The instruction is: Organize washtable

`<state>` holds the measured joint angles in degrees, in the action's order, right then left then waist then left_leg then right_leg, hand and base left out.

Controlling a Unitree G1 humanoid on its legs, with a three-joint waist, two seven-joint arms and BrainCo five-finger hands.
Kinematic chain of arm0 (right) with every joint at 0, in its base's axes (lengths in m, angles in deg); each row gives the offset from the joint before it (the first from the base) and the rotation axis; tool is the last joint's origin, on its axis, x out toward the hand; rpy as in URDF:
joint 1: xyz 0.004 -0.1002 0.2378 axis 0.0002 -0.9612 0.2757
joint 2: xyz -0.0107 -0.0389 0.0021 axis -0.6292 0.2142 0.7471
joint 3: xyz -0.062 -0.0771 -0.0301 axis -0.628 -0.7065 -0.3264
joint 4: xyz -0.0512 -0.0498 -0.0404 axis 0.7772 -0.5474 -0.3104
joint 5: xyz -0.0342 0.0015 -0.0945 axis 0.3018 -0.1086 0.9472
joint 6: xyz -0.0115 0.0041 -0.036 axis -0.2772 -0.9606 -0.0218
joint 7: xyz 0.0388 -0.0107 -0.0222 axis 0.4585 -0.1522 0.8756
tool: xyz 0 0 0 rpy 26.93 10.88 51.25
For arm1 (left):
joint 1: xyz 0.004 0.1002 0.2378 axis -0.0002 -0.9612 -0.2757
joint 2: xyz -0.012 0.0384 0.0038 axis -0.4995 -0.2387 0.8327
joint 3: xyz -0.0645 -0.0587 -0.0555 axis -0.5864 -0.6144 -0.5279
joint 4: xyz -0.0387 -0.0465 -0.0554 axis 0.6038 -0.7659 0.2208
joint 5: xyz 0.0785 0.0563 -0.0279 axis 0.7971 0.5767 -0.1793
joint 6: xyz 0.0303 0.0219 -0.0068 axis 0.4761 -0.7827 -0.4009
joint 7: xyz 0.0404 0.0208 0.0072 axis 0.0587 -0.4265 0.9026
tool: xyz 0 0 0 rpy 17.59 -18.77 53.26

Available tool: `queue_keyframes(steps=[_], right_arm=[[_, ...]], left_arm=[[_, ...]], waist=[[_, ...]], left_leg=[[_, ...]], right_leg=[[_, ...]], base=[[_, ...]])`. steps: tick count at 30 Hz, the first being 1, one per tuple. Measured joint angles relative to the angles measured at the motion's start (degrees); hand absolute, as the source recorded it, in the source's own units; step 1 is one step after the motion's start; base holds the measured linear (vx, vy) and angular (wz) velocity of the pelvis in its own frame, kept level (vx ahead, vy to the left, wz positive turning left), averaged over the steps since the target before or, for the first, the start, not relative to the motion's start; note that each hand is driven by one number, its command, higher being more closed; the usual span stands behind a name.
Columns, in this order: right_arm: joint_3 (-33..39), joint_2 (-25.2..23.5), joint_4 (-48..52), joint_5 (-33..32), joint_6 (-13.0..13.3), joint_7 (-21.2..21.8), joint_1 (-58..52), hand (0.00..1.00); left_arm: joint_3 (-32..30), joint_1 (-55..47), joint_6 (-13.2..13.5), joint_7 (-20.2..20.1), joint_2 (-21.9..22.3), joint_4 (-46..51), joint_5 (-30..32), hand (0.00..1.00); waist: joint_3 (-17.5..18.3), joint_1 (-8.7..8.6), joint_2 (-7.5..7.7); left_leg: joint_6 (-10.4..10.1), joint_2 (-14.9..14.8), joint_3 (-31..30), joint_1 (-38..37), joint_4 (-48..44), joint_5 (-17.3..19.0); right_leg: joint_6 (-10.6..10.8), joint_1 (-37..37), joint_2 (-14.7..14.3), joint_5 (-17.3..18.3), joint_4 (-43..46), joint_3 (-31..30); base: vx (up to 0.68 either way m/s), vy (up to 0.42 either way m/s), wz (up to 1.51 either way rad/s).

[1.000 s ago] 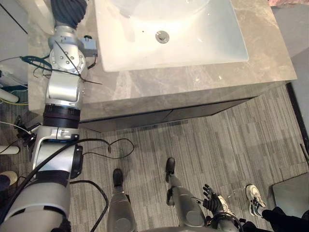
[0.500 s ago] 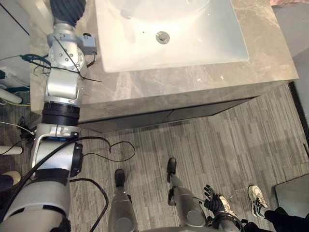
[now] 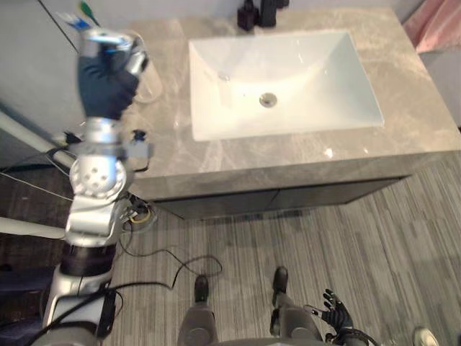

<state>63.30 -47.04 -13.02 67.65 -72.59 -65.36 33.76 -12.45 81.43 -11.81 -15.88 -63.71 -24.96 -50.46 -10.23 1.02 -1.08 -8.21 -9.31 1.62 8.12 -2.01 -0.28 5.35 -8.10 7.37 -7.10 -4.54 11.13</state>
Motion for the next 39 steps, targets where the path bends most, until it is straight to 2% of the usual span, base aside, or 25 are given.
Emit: queue_keyframes(steps=[1, 3, 5, 7, 8, 9, 10, 12, 14, 15, 16, 19, 20, 21, 22, 23, 24, 27, 29, 33, 34, 36, 37, 38, 39], right_arm=[[0.07, 0.06, -0.09, 0.01, -0.02, 0.00, -0.03, 0.00], [0.92, 0.29, -0.14, 0.09, -0.40, 0.06, -0.05, 0.00], [1.65, -0.42, -0.14, 0.48, -0.87, 0.07, -0.12, 0.00], [2.01, -1.64, -0.08, 1.27, -0.97, 0.12, -0.12, 0.00], [2.12, -2.36, -0.09, 1.64, -1.06, 0.11, -0.33, 0.00], [2.10, -2.62, -0.09, 1.72, -1.07, 0.11, -0.60, 0.00], [2.12, -3.00, -0.09, 1.72, -1.12, 0.08, -1.24, 0.00], [2.13, -3.31, -0.09, 1.71, -1.14, 0.05, -1.28, 0.00], [2.07, -3.90, -0.09, 1.69, -1.13, 0.06, -1.59, 0.00], [2.07, -3.98, -0.09, 1.65, -1.13, 0.04, -1.78, 0.00], [2.06, -4.02, -0.09, 1.62, -1.13, 0.06, -1.94, 0.00], [2.06, -3.92, -0.82, 1.35, -1.11, 0.04, -2.06, 0.00], [2.04, -3.83, -1.74, 1.08, -1.13, 0.00, -1.88, 0.00], [2.05, -3.98, -2.54, 1.08, -1.17, -0.10, -2.00, 0.00], [2.05, -4.00, -2.79, 1.08, -1.17, -0.11, -1.99, 0.00], [2.06, -4.04, -4.07, 1.08, -1.22, -0.23, -1.64, 0.00], [2.05, -4.06, -4.64, 1.08, -1.23, -0.40, -1.52, 0.00], [2.07, -5.15, -6.35, 1.06, -1.29, -1.15, -0.46, 0.00], [2.11, -5.96, -6.75, 1.07, -1.27, -1.64, 0.02, 0.00], [2.02, -5.80, -9.03, 1.06, -1.32, -2.53, 1.58, 0.00], [1.99, -5.44, -9.60, 1.06, -1.40, -2.74, 2.58, 0.00], [2.00, -5.28, -9.68, 0.93, -1.44, -2.75, 2.79, 0.00], [1.96, -5.15, -9.75, 0.87, -1.48, -2.73, 2.98, 0.00], [1.97, -4.54, -9.84, -0.08, -1.49, -2.91, 3.66, 0.00], [2.03, -4.03, -10.11, -0.27, -1.53, -3.11, 4.09, 0.00]], left_arm=[[-1.89, -2.29, 0.36, 0.05, 0.00, 1.28, 0.01, 1.00], [-9.56, -10.97, 1.21, 0.20, 0.18, 4.86, 0.18, 1.00], [-14.79, -17.91, 1.25, 0.27, 1.42, 6.36, 0.63, 1.00], [-19.88, -25.94, 1.30, 0.21, 5.95, 7.54, 0.71, 1.00], [-22.27, -31.43, 1.27, 0.20, 10.15, 7.60, 0.66, 1.00], [-23.05, -34.09, 1.24, 0.18, 12.22, 7.61, 0.60, 1.00], [-24.24, -39.84, 1.24, 0.17, 17.58, 7.60, 0.56, 1.00], [-26.06, -44.59, 1.25, 0.19, 23.09, 7.44, 0.53, 1.00], [-29.44, -49.20, 1.28, 0.36, 29.96, 3.82, 0.01, 1.00], [-29.98, -49.72, 1.32, 0.49, 31.29, 2.14, -0.26, 1.00], [-30.78, -50.67, 1.59, 0.66, 33.60, -2.41, -1.01, 0.00], [-31.31, -50.03, 1.42, 0.73, 37.32, -18.21, -1.84, 0.00], [-30.62, -48.86, 0.45, 0.55, 38.49, -26.25, -1.85, 0.00], [-28.55, -48.30, -0.86, 0.01, 38.26, -34.36, -1.80, 0.00], [-28.00, -48.15, -1.01, -0.03, 38.16, -36.17, -1.80, 0.00], [-25.50, -46.98, -2.44, -0.52, 37.82, -45.78, -1.51, 0.00], [-24.06, -45.96, -3.57, -1.13, 37.71, -52.92, 0.18, 0.00], [-22.80, -43.45, -5.62, -1.86, 37.45, -65.55, 2.93, 0.00], [-22.78, -42.15, -6.53, -2.41, 37.28, -69.91, 2.94, 0.00], [-22.84, -40.78, -6.86, -3.61, 37.18, -73.92, 3.11, 0.00], [-22.89, -38.87, -7.06, -3.48, 37.13, -74.36, 3.10, 0.00], [-22.96, -37.39, -7.10, -3.36, 36.71, -74.39, 3.10, 0.00], [-23.10, -36.42, -7.10, -3.29, 36.66, -74.48, 3.13, 0.00], [-23.03, -35.33, -7.07, -3.14, 37.18, -74.63, 3.54, 0.00], [-22.71, -34.68, -7.10, -3.10, 37.54, -74.76, 4.11, 0.00]], waist=[[0.47, 0.09, -0.40], [2.19, 0.63, -1.62], [4.15, 1.54, -1.81], [5.82, 1.71, -2.01], [6.71, 2.20, -2.11], [7.42, 2.83, -2.11], [8.44, 3.29, -2.03], [8.70, 3.33, -1.93], [9.65, 4.06, -1.77], [9.90, 4.44, -1.79], [10.08, 4.63, -1.82], [10.49, 4.48, -1.43], [10.79, 4.43, -1.61], [10.81, 4.36, -0.98], [10.92, 4.36, -0.82], [11.18, 4.26, -0.93], [11.24, 3.94, -0.41], [11.64, 2.92, 0.43], [11.62, 2.95, 0.94], [11.43, 2.97, 0.78], [9.98, 2.94, 0.82], [9.53, 2.85, 0.77], [9.39, 2.95, 0.65], [8.89, 2.78, -0.33], [8.35, 3.03, -0.71]], left_leg=[[0.25, -0.05, -0.03, -0.43, 0.00, 0.19], [0.20, -0.35, -0.40, -2.19, 0.12, 0.93], [0.23, -0.40, -0.72, -3.01, 0.25, 1.07], [0.32, -0.37, -1.45, -3.64, 0.40, 1.13], [0.47, -0.34, -1.50, -4.19, 0.74, 1.24], [0.88, -0.30, -1.49, -4.43, 0.94, 1.50], [1.21, -0.05, -2.28, -4.82, 0.98, 1.70], [1.36, 0.25, -3.29, -4.95, 0.91, 1.79], [1.47, 0.34, -3.62, -4.97, 0.53, 1.84], [1.51, 0.36, -3.72, -5.00, 0.42, 1.87], [1.65, 0.45, -4.23, -5.03, 0.03, 1.96], [1.76, 0.48, -5.49, -5.39, -0.19, 2.00], [1.77, 0.50, -5.89, -5.73, -0.36, 2.01], [1.57, 0.56, -6.26, -6.08, -0.39, 1.88], [1.56, 0.56, -6.28, -6.12, -0.40, 1.87], [1.53, 0.73, -6.42, -6.64, -0.41, 1.85], [1.55, 1.08, -6.88, -6.56, -0.40, 1.83], [1.72, 1.62, -7.63, -6.91, -0.28, 1.90], [1.72, 1.74, -7.59, -6.88, 0.10, 1.91], [1.66, 1.41, -7.03, -6.57, -0.54, 2.47], [2.73, 0.43, -4.26, -4.33, -5.91, 4.52], [4.85, -1.23, 2.40, -2.09, -10.61, 6.26], [7.98, -3.73, 8.94, -1.34, -13.60, 8.12], [7.86, -7.51, 15.15, -1.56, -17.34, 8.85], [4.96, -7.81, 14.69, -1.91, -18.71, 8.99]], right_leg=[[-0.04, 0.47, 0.00, 0.32, 0.28, 0.31], [0.05, 2.31, -0.03, 1.62, 1.56, 1.42], [-0.12, 3.29, -0.01, 2.27, 1.75, 1.96], [-0.07, 4.29, 0.27, 3.25, 2.37, 3.10], [0.03, 5.09, 0.40, 3.69, 2.65, 3.36], [0.07, 5.33, 0.46, 3.82, 2.69, 3.66], [0.72, 6.42, 0.80, 4.40, 2.74, 4.87], [0.90, 7.47, 1.23, 4.90, 3.11, 6.29], [1.29, 8.02, 1.64, 5.67, 3.92, 7.58], [1.26, 8.01, 1.73, 5.86, 4.33, 7.68], [1.17, 8.28, 1.88, 6.20, 5.00, 8.07], [1.13, 9.16, 1.98, 6.88, 5.99, 9.47], [1.19, 9.53, 2.16, 7.37, 6.77, 9.93], [1.22, 10.17, 2.35, 7.81, 7.19, 10.71], [1.27, 10.25, 2.39, 7.94, 7.33, 10.81], [1.43, 10.92, 2.65, 8.35, 7.59, 11.17], [1.88, 11.10, 2.93, 8.68, 7.58, 11.60], [2.24, 11.84, 3.52, 8.93, 7.46, 12.68], [2.23, 11.82, 3.62, 8.92, 7.30, 12.68], [2.16, 11.92, 3.27, 9.01, 7.26, 12.38], [2.02, 12.41, 2.99, 9.30, 7.25, 12.70], [1.87, 12.65, 3.35, 9.19, 6.78, 13.56], [1.62, 12.76, 3.33, 8.96, 6.55, 13.77], [1.89, 12.86, 2.74, 9.01, 6.91, 13.40], [2.21, 12.77, 2.37, 8.84, 7.54, 11.97]], base=[[0.04, -0.005, 0.21], [0.02, 0.001, 0.21], [0.01, -0.008, 0.19], [0.01, -0.010, 0.26], [-0.01, -0.004, 0.13], [-0.01, -0.011, 0.23], [-0.01, -0.010, 0.30], [-0.01, 0.000, 0.40], [-0.01, -0.001, 0.27], [0.00, -0.006, 0.17], [0.00, -0.005, 0.19], [0.00, -0.018, 0.25], [0.01, -0.019, 0.24], [0.00, -0.014, 0.23], [0.00, -0.009, 0.22], [-0.01, -0.001, 0.17], [0.00, 0.007, 0.20], [-0.01, 0.015, 0.21], [0.00, 0.000, 0.00], [0.04, -0.001, -0.03], [0.00, 0.004, 0.07], [0.00, 0.024, 0.12], [0.03, 0.038, 0.06], [0.05, 0.069, -0.15], [0.07, 0.056, -0.26]])
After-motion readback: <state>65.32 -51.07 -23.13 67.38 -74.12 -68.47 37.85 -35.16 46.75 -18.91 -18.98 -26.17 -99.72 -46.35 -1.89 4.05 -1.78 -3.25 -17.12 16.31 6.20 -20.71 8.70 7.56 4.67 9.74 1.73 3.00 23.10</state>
